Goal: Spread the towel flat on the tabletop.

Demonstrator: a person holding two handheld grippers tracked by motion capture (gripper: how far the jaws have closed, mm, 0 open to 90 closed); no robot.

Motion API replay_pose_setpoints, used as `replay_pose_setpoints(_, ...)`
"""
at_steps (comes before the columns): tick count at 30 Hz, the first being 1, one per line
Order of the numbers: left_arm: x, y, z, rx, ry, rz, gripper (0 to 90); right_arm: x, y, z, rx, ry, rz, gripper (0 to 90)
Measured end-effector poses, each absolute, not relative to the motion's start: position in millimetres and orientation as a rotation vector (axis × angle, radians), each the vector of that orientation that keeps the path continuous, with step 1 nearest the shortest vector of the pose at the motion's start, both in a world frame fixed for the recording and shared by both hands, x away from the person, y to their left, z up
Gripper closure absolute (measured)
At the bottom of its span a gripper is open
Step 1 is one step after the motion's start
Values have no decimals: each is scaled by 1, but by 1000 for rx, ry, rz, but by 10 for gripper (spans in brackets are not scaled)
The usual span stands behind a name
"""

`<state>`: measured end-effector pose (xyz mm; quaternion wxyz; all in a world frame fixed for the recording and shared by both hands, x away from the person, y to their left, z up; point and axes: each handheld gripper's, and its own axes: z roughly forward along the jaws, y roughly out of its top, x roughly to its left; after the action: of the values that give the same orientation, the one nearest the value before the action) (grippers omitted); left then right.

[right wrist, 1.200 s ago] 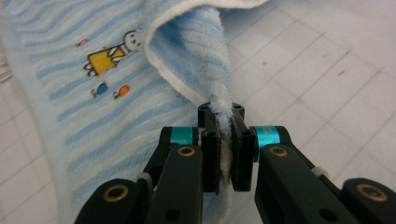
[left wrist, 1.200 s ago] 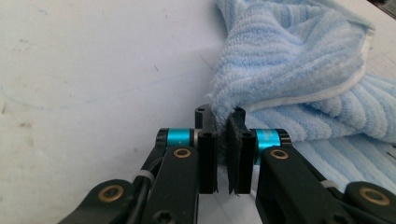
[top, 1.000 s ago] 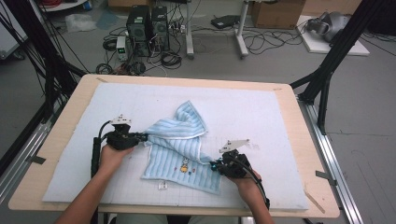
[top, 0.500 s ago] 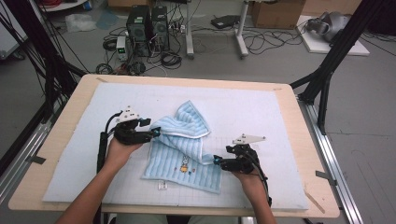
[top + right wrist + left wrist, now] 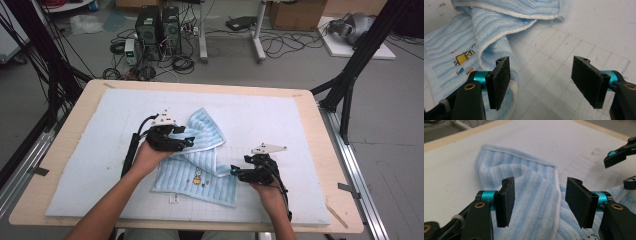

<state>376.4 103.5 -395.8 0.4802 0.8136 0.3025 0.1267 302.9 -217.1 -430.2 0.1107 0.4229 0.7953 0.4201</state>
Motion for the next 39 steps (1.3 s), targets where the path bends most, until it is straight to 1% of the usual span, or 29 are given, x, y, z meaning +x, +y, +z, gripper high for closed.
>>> replay_pose_setpoints(7,384,76,-416,2089,747,301,415,304,-218,-432,1246,2339,1232,308)
replay_pose_setpoints(10,385,69,-422,2127,744,329,463,304,-219,-432,1248,2340,1232,308)
replay_pose_setpoints(11,385,68,-423,2142,740,335,488,305,-218,-432,1248,2340,1232,308)
replay_pose_setpoints(12,386,67,-424,2156,736,340,534,305,-218,-432,1247,2342,1230,308)
replay_pose_setpoints(13,387,67,-426,2173,726,333,610,305,-218,-432,1248,2341,1230,309)
replay_pose_setpoints(14,387,68,-426,2186,721,322,717,305,-219,-432,1249,2343,1232,309)
replay_pose_setpoints(15,387,70,-426,2187,718,310,793,305,-219,-433,1254,2343,1232,309)
replay_pose_setpoints(17,388,75,-423,2143,727,279,824,305,-219,-433,1258,2343,1233,310)
replay_pose_setpoints(21,391,92,-410,1977,762,221,831,306,-217,-434,1259,2350,1228,311)
replay_pose_setpoints(23,393,103,-406,1912,796,213,830,306,-216,-434,1263,2352,1224,313)
replay_pose_setpoints(33,402,165,-399,1726,968,269,832,306,-216,-434,1272,2348,1222,318)
replay_pose_setpoints(39,396,205,-413,1648,1087,280,829,306,-215,-434,1268,2352,1224,332)
